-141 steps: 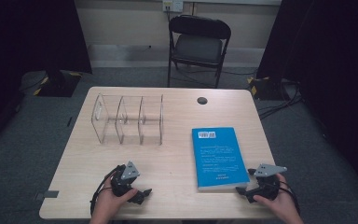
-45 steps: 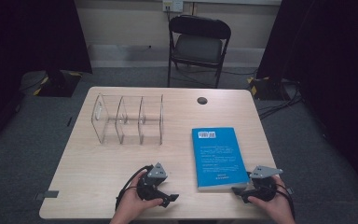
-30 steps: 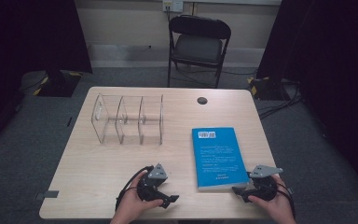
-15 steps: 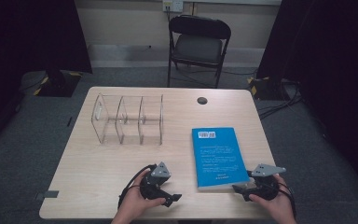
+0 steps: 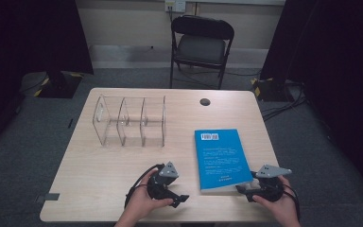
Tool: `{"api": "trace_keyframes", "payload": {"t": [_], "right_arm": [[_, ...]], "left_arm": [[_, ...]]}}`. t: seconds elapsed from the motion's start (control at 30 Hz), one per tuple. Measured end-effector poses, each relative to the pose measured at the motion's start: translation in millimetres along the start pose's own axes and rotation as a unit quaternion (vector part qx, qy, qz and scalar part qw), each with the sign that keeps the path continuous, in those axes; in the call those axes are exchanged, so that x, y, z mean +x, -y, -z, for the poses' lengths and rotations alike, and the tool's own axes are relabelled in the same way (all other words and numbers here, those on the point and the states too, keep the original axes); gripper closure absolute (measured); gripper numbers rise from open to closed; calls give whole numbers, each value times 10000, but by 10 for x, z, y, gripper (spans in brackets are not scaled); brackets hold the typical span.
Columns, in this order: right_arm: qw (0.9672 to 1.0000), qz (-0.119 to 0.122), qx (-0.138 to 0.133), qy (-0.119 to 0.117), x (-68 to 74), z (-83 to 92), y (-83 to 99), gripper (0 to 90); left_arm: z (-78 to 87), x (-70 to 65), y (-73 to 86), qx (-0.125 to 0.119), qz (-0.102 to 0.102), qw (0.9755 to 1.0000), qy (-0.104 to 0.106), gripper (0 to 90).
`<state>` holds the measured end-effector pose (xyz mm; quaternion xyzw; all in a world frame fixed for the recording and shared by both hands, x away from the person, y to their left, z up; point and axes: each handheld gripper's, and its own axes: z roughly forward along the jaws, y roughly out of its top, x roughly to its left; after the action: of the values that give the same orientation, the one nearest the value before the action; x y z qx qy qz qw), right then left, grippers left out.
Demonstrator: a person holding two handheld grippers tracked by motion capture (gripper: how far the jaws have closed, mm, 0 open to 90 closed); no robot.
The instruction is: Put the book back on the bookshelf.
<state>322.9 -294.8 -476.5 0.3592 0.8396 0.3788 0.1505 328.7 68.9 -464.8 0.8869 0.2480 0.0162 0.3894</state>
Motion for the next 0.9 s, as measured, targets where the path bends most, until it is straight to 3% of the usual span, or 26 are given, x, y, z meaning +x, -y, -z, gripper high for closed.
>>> {"api": "trace_keyframes", "payload": {"t": [0.37, 0.7, 0.9], "right_arm": [[10000, -31, -39, -17, -7, 3, -11, 226], [9999, -88, -68, -35, -8, 8, -28, 227], [9999, -115, -110, -39, -4, 10, -38, 228]], "left_arm": [[-290, -119, -282, -127, -183, 9993, 291, 161], [-427, -219, -487, -145, -410, 9984, 354, 161], [-544, -274, -591, -153, -610, 9976, 288, 161]]}}
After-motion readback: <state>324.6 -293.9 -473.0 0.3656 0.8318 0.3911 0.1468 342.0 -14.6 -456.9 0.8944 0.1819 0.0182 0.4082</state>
